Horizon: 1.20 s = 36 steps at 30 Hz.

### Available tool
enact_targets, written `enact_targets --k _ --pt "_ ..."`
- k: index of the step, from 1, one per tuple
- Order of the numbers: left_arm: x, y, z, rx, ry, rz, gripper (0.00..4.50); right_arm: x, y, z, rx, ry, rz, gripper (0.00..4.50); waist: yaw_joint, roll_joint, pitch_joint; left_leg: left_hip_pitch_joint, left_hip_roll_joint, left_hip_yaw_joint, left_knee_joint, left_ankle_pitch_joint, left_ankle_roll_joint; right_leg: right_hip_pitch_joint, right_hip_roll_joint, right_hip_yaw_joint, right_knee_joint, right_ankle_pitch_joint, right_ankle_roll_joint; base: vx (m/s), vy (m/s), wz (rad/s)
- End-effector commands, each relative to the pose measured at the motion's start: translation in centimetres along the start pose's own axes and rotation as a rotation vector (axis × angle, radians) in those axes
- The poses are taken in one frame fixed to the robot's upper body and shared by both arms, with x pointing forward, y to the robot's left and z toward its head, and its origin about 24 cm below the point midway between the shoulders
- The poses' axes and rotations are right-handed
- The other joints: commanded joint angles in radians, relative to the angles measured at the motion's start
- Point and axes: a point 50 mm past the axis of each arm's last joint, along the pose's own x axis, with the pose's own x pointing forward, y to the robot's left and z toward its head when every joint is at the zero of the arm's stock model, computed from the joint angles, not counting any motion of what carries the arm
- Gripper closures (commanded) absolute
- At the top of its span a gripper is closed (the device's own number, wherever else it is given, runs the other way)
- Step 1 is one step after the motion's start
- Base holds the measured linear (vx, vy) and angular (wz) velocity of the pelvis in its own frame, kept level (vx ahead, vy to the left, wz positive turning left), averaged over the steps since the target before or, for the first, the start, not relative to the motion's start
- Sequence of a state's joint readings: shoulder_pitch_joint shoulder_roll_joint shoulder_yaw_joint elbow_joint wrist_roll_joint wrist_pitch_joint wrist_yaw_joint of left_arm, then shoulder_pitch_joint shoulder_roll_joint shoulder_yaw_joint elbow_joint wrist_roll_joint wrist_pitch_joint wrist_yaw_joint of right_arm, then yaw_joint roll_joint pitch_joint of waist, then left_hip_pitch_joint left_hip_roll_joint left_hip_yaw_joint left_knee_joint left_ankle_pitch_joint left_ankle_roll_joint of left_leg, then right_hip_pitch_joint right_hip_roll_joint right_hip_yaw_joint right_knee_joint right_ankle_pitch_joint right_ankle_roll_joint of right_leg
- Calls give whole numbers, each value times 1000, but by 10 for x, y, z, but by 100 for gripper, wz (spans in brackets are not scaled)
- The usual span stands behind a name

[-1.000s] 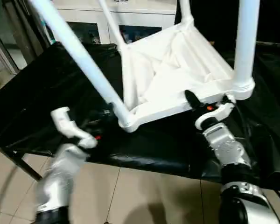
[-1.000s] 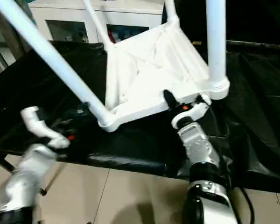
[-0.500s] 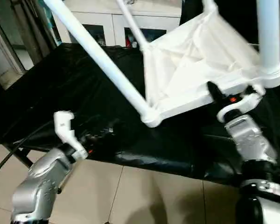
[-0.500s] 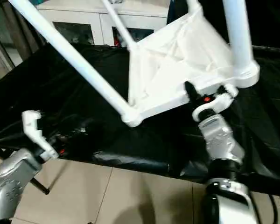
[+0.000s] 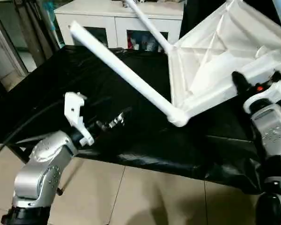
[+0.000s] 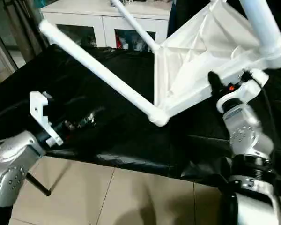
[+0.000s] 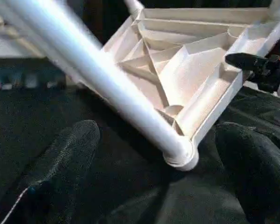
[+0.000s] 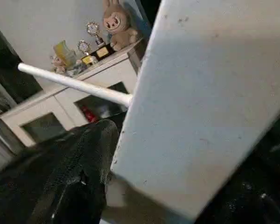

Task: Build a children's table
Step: Flip table

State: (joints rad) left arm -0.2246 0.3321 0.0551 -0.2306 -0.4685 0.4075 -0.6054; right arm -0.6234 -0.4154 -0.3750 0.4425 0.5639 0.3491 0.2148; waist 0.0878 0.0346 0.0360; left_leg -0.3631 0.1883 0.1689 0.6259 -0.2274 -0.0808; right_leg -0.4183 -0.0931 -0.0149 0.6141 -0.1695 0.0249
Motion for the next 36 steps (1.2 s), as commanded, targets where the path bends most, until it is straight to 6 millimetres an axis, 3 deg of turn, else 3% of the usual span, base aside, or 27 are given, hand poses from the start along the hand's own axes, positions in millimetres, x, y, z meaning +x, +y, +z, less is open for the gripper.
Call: enact_targets --k 1,5,12,13,18,19,21,24,25,27,28,29,32,36 --pt "4 -4 9 69 9 -34 0 -3 -4 -6 -251 101 -16 212 -5 -15 -53 1 4 9 -84 -155 -2 43 -8 6 -75 -302 -139 0 0 0" --pt "8 -7 13 144 36 -66 0 -2 -2 2 -326 119 -2 212 -6 -13 -53 -3 4 8 -85 -139 -2 46 -9 6 -73 -279 -142 0 0 0" --pt "14 -7 21 191 17 -55 0 -1 -1 8 -365 118 -45 218 -8 -14 -54 2 6 8 -86 -164 -12 43 -7 6 -72 -266 -157 0 0 0" --pt "15 -7 22 210 24 -58 0 -1 1 8 -376 123 -48 218 -10 -18 -53 1 6 8 -87 -173 -13 44 -7 6 -73 -271 -155 0 0 0" --pt "21 -7 27 332 63 -80 0 3 15 14 -416 122 -32 220 -8 -18 -52 2 7 6 -90 -184 -21 41 -8 7 -74 -295 -136 0 0 0" --pt "22 -6 28 347 64 -80 0 4 16 15 -414 119 -28 220 -6 -16 -53 7 7 7 -89 -183 -24 38 -7 8 -75 -287 -137 0 0 0" --pt "25 -6 30 402 81 -91 0 6 22 17 -420 115 -9 220 -8 -16 -54 3 6 6 -89 -170 -27 43 -8 8 -69 -243 -149 0 0 0" --pt "32 -7 29 527 134 -139 0 9 32 22 -444 115 15 220 -10 -17 -52 -1 5 4 -91 -187 -31 44 -10 8 -73 -297 -130 0 0 0" --pt "35 -7 31 538 128 -145 0 10 34 23 -445 114 16 220 -11 -20 -53 -1 6 6 -91 -180 -34 43 -11 9 -73 -291 -129 0 0 0" --pt "41 -8 33 550 109 -150 0 13 39 26 -460 112 15 220 -10 -17 -55 0 5 6 -89 -163 -40 43 -10 10 -69 -266 -140 0 0 0" --pt "45 -9 35 563 101 -154 0 14 42 26 -470 114 19 220 -11 -23 -56 -2 5 7 -87 -137 -38 45 -8 10 -67 -221 -151 0 0 0" --pt "46 -9 35 569 98 -156 0 14 43 26 -475 115 21 220 -8 -20 -57 -2 6 7 -87 -128 -37 46 -11 10 -64 -207 -160 0 0 0" --pt "56 -11 38 627 80 -168 0 15 55 24 -486 119 47 220 -8 -25 -58 -4 6 8 -84 -105 -30 49 -11 11 -62 -182 -167 0 0 0" --pt "62 -12 41 695 73 -169 0 16 64 22 -499 118 66 166 -9 -24 -61 -5 5 7 -83 -66 -28 53 -11 11 -54 -132 -176 0 0 0"
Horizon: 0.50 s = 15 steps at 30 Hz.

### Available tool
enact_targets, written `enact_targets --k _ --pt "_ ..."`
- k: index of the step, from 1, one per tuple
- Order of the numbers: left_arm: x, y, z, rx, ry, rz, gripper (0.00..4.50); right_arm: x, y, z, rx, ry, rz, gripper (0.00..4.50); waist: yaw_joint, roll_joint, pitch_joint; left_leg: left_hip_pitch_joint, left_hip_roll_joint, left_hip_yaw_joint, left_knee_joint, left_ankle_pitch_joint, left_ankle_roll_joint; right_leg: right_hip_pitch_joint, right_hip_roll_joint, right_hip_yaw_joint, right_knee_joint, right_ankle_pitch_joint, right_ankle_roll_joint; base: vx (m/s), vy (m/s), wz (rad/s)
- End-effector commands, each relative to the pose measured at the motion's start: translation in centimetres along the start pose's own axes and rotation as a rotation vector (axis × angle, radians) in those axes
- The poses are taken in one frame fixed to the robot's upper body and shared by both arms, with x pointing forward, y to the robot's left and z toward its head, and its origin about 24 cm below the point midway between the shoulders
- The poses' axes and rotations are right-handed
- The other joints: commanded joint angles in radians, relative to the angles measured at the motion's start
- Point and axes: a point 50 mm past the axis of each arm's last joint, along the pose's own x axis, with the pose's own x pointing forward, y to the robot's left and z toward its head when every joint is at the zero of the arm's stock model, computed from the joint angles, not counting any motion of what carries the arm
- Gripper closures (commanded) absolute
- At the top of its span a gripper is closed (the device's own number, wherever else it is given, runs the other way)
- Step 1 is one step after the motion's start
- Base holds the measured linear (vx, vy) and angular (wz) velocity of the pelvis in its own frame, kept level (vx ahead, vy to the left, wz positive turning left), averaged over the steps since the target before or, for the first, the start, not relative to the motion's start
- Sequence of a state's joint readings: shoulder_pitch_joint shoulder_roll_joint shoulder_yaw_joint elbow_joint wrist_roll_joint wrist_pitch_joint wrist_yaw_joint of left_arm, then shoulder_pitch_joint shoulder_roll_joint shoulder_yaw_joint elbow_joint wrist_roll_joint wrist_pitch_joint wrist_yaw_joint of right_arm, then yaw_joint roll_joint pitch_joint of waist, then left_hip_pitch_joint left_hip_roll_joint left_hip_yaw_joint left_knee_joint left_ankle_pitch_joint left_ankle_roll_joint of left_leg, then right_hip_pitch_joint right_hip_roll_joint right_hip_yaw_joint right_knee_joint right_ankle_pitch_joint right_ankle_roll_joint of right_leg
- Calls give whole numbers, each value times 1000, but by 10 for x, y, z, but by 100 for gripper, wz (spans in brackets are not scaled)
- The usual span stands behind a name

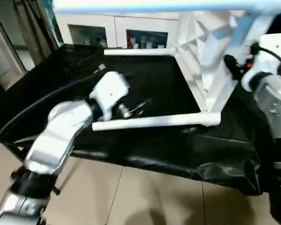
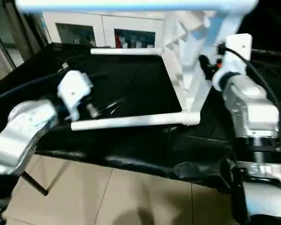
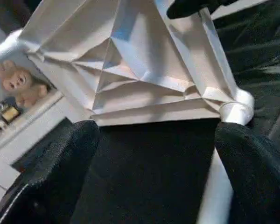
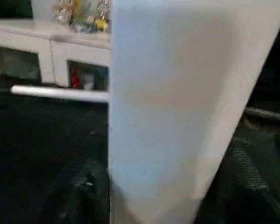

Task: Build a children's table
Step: Flip table

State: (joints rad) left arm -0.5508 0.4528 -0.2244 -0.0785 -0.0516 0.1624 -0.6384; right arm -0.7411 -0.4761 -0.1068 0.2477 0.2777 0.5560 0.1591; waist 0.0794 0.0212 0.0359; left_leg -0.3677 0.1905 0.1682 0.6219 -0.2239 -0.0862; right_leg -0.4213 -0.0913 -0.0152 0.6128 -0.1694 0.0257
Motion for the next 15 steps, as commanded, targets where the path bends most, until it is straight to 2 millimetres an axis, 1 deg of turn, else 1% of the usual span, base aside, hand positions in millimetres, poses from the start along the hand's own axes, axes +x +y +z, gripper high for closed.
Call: enact_targets --k 1,2,4,5,6,7,8,9,11,12,13,15 --pt "7 3 5 62 -11 -11 0 2 8 0 -21 11 5 153 -2 -17 -63 -2 2 9 -76 -52 -18 58 -13 13 -51 -103 -184 0 0 0" --pt "9 4 7 76 -18 -13 0 3 11 1 -27 7 13 138 -2 -14 -65 -2 1 9 -74 -32 -15 58 -12 13 -46 -69 -192 0 0 0" --pt "13 5 10 98 -27 -18 0 4 16 1 -21 3 22 129 -1 -14 -66 -3 0 11 -72 -19 -9 58 -12 13 -44 -43 -199 0 0 0" --pt "15 6 11 121 -28 -14 0 5 20 1 -17 5 31 125 -1 -16 -66 -5 0 10 -71 -4 -3 60 -12 14 -41 -20 -208 0 0 0" --pt "16 6 12 137 -31 -13 0 5 24 -1 -15 6 36 111 1 -17 -69 -6 -1 10 -68 20 2 62 -12 14 -37 13 -213 0 0 0" --pt "17 6 13 159 -32 -9 0 5 26 -3 -15 7 41 97 0 -19 -67 -9 -1 11 -68 27 9 62 -11 14 -36 27 -219 0 0 0" --pt "18 7 14 189 -31 7 0 5 29 -5 -19 7 49 85 -1 -16 -66 -9 1 10 -68 14 11 61 -13 14 -38 15 -219 0 0 0" --pt "18 7 14 189 -31 7 0 5 29 -5 -19 7 49 85 -2 -17 -66 -8 0 11 -68 8 11 61 -13 14 -38 7 -219 0 0 0" --pt "20 11 20 289 -49 63 0 4 34 -14 -82 17 57 79 -3 -18 -65 -6 3 11 -69 -10 10 60 -13 14 -42 -18 -214 0 0 0" --pt "19 12 23 316 -67 82 0 4 33 -19 -101 24 50 79 -3 -17 -65 -6 4 10 -69 -11 8 61 -14 14 -42 -23 -213 0 0 0" --pt "19 12 25 332 -79 93 0 4 32 -22 -112 29 44 79 -4 -19 -64 -7 4 11 -69 -15 4 62 -14 15 -44 -31 -209 0 0 0" --pt "17 13 31 368 -119 125 0 4 28 -32 -109 53 30 79 -3 -17 -65 -5 4 11 -70 -18 1 60 -14 15 -42 -32 -212 0 0 0"
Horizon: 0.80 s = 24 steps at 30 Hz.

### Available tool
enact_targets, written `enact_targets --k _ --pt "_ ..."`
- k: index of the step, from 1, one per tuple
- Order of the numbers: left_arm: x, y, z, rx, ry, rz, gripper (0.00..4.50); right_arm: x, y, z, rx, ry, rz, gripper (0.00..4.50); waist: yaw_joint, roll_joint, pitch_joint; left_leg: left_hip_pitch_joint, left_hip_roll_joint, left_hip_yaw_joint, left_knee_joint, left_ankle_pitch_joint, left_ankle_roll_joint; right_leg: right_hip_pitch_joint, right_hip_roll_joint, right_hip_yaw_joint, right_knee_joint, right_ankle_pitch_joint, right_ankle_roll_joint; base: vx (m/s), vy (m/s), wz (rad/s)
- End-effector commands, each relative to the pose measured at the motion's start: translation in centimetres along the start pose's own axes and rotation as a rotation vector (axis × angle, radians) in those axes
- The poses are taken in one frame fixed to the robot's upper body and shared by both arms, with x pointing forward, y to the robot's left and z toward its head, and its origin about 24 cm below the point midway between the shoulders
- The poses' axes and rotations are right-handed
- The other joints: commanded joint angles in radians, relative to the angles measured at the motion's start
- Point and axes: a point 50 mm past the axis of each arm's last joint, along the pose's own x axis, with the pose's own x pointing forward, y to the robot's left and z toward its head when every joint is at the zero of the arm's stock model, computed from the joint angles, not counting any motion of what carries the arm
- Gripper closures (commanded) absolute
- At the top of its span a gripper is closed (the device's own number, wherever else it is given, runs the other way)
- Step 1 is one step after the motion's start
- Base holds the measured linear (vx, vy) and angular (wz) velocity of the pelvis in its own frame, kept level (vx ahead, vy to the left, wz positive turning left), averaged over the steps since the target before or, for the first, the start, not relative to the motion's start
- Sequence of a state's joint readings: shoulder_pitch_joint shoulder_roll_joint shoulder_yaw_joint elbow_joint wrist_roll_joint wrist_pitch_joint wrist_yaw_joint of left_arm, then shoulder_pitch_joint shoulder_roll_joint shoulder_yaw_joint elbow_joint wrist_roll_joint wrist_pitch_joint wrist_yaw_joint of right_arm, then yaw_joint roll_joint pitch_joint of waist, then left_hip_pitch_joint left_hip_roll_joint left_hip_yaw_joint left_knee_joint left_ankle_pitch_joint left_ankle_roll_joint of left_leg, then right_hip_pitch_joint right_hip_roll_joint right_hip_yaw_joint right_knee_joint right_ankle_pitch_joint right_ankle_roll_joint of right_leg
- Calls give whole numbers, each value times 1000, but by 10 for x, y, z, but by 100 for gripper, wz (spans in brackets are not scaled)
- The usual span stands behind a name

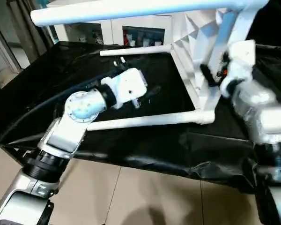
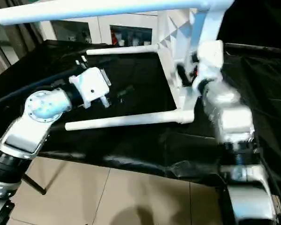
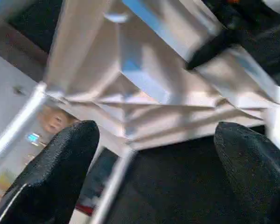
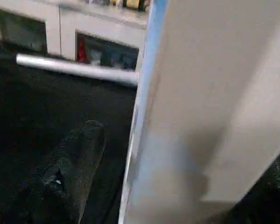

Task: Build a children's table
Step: Flip table

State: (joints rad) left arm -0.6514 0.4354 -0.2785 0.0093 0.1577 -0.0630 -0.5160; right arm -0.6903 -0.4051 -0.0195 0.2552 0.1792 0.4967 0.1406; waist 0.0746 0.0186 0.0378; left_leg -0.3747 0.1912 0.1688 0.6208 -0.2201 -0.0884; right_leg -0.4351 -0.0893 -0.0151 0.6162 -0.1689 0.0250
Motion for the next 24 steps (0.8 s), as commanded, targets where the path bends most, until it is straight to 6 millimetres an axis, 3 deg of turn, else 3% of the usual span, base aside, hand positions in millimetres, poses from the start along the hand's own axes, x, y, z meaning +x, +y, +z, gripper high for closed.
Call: enact_targets --k 1,5,11,13,17,21,24 --pt "0 7 11 77 -52 34 0 1 -2 -10 -33 20 -12 79 1 -15 -66 3 4 11 -69 -28 2 74 -15 15 -46 -36 -213 0 0 0" --pt "-3 6 16 73 -89 30 0 2 -5 -17 -55 6 -4 79 2 -20 -66 1 4 12 -68 -31 5 74 -16 15 -45 -40 -220 0 0 0" --pt "-3 14 22 149 -127 132 0 13 0 -16 -16 -135 70 79 0 -20 -68 -2 5 12 -64 -39 39 72 -19 13 -43 -38 -241 0 0 0" --pt "-3 16 22 166 -122 145 0 15 1 -17 -16 -144 90 79 -1 -25 -68 -3 3 13 -63 -29 53 74 -17 12 -42 -36 -245 0 0 0" --pt "-5 22 21 232 -102 183 0 20 1 -25 -32 -122 101 115 -7 -28 -66 -5 5 12 -62 -39 62 73 -18 11 -42 -61 -250 0 0 0" --pt "-9 47 26 346 -81 338 0 21 0 -30 -39 -113 90 148 -7 -29 -67 -3 6 12 -60 -34 60 70 -17 10 -41 -65 -249 0 0 0" --pt "-10 66 32 415 -80 444 0 22 -1 -31 -40 -120 92 167 -7 -35 -66 -5 5 12 -58 -18 64 69 -16 9 -36 -26 -262 0 0 0"
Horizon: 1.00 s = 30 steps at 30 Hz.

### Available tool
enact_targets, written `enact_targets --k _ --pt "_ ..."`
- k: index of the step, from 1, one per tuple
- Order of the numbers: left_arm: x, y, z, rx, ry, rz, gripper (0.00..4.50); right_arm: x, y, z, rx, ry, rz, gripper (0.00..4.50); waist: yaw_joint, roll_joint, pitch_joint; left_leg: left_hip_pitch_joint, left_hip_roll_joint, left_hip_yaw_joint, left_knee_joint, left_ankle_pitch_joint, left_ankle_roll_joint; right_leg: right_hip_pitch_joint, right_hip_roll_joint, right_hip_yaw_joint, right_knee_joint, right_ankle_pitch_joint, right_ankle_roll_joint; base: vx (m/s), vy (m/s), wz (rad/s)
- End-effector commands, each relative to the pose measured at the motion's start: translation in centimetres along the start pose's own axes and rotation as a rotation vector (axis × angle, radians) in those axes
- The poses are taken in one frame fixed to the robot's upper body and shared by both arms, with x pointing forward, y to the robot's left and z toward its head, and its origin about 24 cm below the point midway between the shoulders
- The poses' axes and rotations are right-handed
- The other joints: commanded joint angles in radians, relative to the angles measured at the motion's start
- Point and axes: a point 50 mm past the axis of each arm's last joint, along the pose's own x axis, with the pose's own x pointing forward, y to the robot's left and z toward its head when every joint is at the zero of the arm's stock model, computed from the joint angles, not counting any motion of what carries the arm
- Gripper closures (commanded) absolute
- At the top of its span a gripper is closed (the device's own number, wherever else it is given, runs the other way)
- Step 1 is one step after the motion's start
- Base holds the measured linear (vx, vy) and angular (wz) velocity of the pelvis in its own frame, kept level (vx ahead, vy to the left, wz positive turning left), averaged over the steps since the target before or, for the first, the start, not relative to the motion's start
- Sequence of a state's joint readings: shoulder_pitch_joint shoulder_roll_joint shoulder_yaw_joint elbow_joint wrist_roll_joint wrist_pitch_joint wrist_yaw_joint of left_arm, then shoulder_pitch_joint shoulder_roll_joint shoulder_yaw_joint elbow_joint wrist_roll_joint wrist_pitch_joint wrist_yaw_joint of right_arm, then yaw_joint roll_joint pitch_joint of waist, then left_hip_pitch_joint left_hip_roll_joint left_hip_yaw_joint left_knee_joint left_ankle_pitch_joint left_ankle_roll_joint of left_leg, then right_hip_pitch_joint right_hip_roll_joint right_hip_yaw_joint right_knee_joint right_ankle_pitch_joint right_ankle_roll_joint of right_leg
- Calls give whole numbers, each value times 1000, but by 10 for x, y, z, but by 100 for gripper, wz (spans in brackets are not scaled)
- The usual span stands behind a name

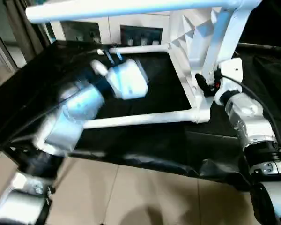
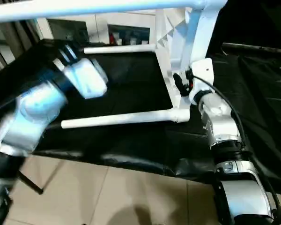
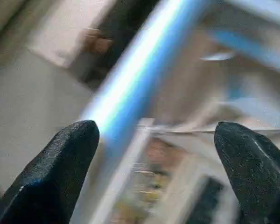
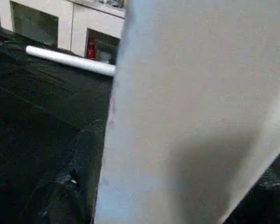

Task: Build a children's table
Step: Flip table

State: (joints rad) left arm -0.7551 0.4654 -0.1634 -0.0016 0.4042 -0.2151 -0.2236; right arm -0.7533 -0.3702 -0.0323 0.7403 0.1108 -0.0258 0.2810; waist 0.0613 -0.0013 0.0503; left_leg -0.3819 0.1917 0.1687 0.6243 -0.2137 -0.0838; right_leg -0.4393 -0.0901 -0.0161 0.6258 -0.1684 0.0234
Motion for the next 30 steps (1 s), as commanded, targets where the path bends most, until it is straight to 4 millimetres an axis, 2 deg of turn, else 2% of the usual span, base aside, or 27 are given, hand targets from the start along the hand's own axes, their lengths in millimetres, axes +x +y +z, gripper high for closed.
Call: enact_targets --k 1,3,4,6,7,9,14,15,19,21,22,23,26,28,30 --pt "3 9 -1 54 13 49 0 4 2 7 -8 -22 17 167 7 -15 -78 2 5 12 -61 -24 62 74 -16 10 -46 -26 -262 0 0 0" --pt "6 11 -9 57 61 52 0 6 2 6 -22 -27 23 187 9 -17 -76 1 3 12 -61 -33 65 73 -17 10 -46 -42 -264 0 0 0" --pt "8 12 -12 47 75 54 0 6 2 6 -25 -28 24 187 7 -14 -76 0 2 13 -61 -43 64 70 -17 10 -48 -56 -265 0 0 0" --pt "10 15 -16 57 92 72 0 6 3 6 -26 -32 25 202 8 -16 -75 0 1 13 -61 -63 58 71 -16 11 -50 -81 -258 0 0 0" --pt "11 15 -17 59 96 78 0 7 3 7 -26 -34 26 202 9 -14 -76 0 2 12 -62 -64 56 71 -17 10 -50 -82 -256 0 0 0" --pt "14 14 -24 75 121 40 0 7 5 7 -30 -42 33 228 9 -14 -78 -3 1 10 -61 -44 60 72 -16 9 -47 -50 -257 0 0 0" --pt "14 12 -38 128 187 -15 0 8 6 9 -33 -60 39 245 9 -9 -78 -1 2 10 -60 -48 62 71 -18 9 -45 -37 -269 0 0 0" --pt "15 16 -38 102 188 2 0 8 6 10 -36 -66 42 245 9 -7 -78 0 3 10 -61 -53 61 70 -18 9 -46 -38 -272 0 0 0" --pt "18 22 -33 62 165 59 0 8 6 12 -48 -75 43 247 11 -10 -79 -1 1 11 -60 -56 60 73 -18 9 -43 -23 -284 0 0 0" --pt "19 19 -30 16 150 55 0 9 4 15 -65 -84 40 248 12 -11 -79 -2 1 11 -60 -48 66 74 -17 9 -43 -13 -286 0 0 0" --pt "19 16 -29 12 144 52 0 9 3 16 -77 -87 38 248 12 -5 -79 -2 1 10 -59 -46 66 73 -17 9 -42 -10 -289 0 0 0" --pt "19 13 -27 -14 140 45 0 9 1 18 -87 -91 34 248 11 -9 -80 -2 1 11 -59 -43 68 74 -16 8 -43 -3 -290 0 0 0" --pt "18 9 -26 -51 141 46 0 9 -4 23 -106 -100 26 248 11 -10 -80 -2 1 11 -58 -45 75 75 -16 8 -43 -1 -292 0 0 0" --pt "17 7 -26 -70 148 45 29 9 -7 27 -123 -106 23 248 12 -10 -80 -2 2 11 -58 -45 78 75 -17 8 -43 -4 -297 0 0 0" --pt "16 6 -28 -115 162 59 38 9 -17 38 -177 -123 11 248 13 -10 -82 -2 1 11 -57 -36 81 76 -16 8 -40 10 -301 0 0 0"
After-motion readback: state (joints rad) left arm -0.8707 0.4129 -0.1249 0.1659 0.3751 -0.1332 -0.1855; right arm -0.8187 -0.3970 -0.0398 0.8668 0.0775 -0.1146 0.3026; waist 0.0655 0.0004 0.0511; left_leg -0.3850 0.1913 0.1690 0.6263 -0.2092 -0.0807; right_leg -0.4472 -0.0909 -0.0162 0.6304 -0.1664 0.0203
